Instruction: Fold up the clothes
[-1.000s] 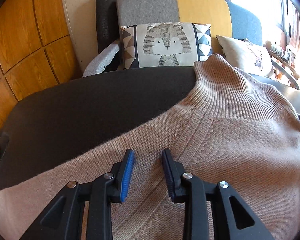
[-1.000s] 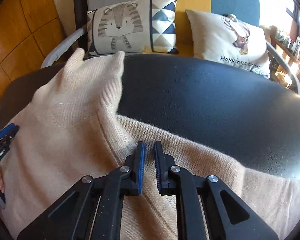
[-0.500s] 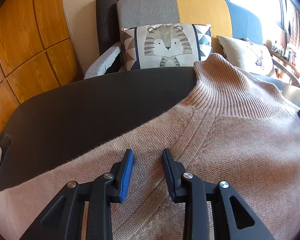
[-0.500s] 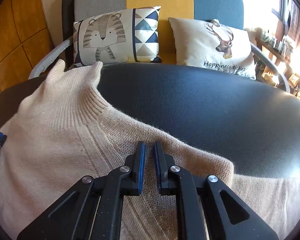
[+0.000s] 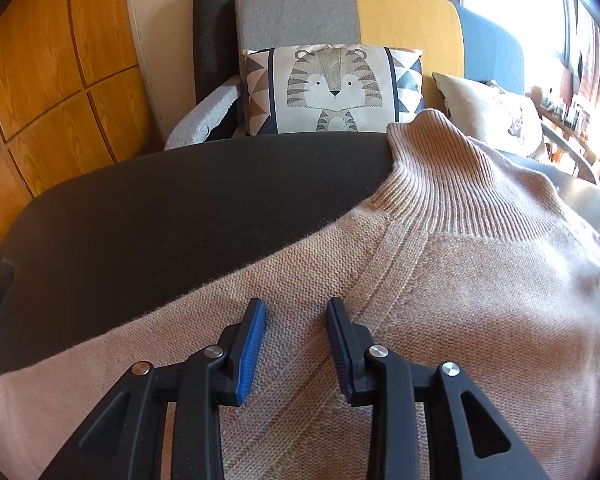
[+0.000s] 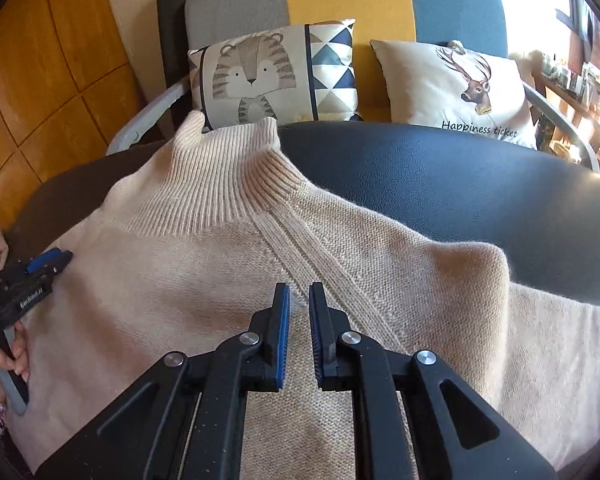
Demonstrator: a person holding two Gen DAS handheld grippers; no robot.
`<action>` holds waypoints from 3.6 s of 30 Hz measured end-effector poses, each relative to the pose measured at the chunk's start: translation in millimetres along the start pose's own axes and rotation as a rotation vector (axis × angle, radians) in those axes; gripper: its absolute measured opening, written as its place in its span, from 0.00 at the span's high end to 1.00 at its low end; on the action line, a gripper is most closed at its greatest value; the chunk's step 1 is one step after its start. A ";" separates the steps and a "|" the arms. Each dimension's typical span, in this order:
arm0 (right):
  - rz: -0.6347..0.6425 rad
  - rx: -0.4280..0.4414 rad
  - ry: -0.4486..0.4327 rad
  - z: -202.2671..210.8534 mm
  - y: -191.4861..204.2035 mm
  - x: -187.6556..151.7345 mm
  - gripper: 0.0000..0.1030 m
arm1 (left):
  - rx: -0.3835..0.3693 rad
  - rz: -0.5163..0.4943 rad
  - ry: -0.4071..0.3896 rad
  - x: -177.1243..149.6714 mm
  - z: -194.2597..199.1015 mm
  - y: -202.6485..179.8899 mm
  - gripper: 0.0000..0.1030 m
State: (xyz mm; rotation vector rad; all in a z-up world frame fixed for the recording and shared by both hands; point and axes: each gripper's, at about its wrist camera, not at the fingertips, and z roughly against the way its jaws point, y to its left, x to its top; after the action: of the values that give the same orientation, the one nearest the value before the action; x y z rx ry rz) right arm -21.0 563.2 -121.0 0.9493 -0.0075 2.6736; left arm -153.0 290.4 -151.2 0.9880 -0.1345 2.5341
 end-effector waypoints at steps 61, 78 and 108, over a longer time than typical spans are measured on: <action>-0.043 0.169 0.044 -104.3 3.5 161.2 0.95 | -0.329 -0.121 0.059 161.2 -93.7 -70.1 0.96; -0.114 0.288 -0.009 -9.9 3.5 128.0 0.95 | -0.562 -0.006 -0.076 133.5 4.5 -43.5 0.97; -0.264 0.330 0.106 31.6 -3.7 -38.5 0.93 | -0.764 0.513 0.204 -34.4 23.9 21.4 0.74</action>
State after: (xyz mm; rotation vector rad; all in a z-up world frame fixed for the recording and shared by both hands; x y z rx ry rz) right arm 27.8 552.6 -120.4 0.8293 0.5577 2.5144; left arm -124.2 253.5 -155.0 0.4097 -1.3202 2.6061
